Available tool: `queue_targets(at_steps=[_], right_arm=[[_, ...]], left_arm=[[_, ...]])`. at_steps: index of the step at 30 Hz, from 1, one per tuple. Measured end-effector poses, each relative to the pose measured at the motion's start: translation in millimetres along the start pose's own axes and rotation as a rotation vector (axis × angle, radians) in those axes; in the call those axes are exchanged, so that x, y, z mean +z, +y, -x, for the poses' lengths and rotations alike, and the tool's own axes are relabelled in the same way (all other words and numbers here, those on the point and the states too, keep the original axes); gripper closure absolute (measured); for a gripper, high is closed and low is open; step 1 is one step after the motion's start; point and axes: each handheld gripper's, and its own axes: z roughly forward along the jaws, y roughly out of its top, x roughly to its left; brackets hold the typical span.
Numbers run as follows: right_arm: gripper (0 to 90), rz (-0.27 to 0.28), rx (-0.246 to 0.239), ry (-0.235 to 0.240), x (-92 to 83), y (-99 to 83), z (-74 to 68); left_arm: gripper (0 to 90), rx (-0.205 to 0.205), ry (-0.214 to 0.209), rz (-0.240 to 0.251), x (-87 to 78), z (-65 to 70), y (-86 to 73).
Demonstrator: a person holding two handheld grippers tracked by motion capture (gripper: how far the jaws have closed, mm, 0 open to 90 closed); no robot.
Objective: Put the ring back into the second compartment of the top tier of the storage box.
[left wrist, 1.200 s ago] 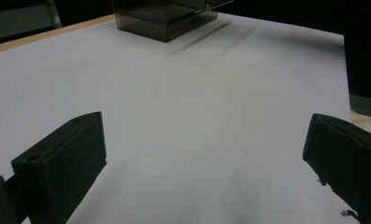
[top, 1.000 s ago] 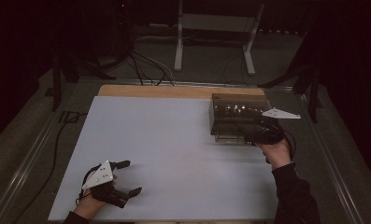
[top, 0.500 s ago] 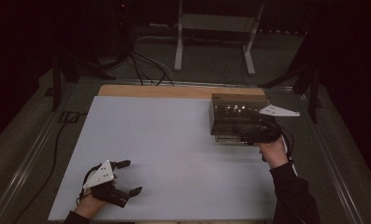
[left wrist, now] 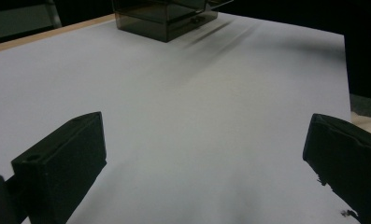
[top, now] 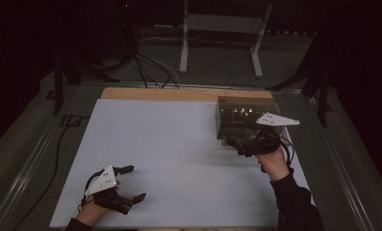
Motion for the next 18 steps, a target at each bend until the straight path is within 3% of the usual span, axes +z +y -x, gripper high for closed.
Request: queue_targets(at_steps=[8, 12, 18], right_arm=[[0.0, -0.018, -0.027, 0.06, 4.8, -12.3, -12.3], [0.0, -0.018, -0.066, 0.057, 6.1, -22.7, -18.1], [0.0, -0.027, -0.073, 0.076, 6.3, -40.8, -17.8]], left_arm=[[0.7, -0.001, 0.0, 0.003, -0.8, 0.1, 0.0], [0.6, -0.001, 0.0, 0.002, -0.7, 0.1, 0.1], [0.7, -0.002, -0.002, 0.002, -0.5, 0.1, 0.0]])
